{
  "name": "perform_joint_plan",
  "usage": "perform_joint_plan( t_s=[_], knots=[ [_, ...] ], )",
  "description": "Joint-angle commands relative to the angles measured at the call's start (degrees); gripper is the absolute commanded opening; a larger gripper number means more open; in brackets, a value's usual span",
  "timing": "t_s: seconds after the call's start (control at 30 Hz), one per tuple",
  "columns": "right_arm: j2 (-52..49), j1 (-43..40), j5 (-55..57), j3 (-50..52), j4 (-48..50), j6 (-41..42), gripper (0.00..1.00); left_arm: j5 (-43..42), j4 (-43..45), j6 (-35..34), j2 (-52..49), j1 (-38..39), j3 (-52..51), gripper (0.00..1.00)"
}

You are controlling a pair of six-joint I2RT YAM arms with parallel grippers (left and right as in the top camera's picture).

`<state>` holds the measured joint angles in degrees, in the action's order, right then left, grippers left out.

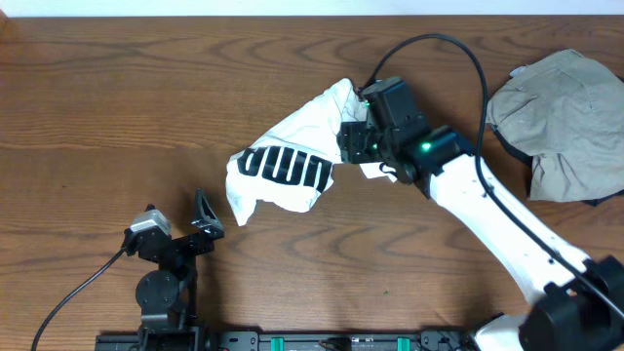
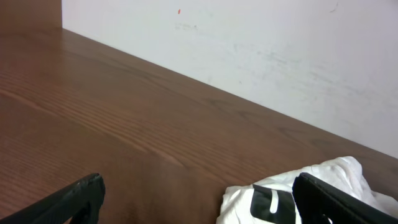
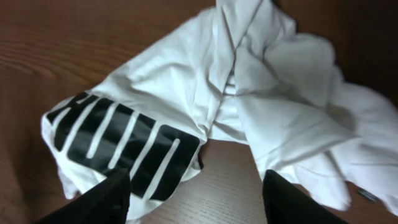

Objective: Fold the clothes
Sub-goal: 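Drag the T-shirt further left, spreading it on the table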

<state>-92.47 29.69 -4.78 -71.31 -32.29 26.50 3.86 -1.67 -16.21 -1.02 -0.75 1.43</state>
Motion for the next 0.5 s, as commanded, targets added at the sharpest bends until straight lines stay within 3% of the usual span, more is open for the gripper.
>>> perform_joint_plan(
  t_s=[0.0,0.47],
  knots=[
    [-4.31,-0.59,-9.77,2.32,2.36,-0.87,0.63,1.31,-2.08,0.96,-0.07,-0.42,-1.20,0.98],
    [-16.79,0.00,-14.34,2.45,8.09,1.31,0.55,1.31,-2.08,0.96,-0.07,-0.42,-1.20,0.98]
  ],
)
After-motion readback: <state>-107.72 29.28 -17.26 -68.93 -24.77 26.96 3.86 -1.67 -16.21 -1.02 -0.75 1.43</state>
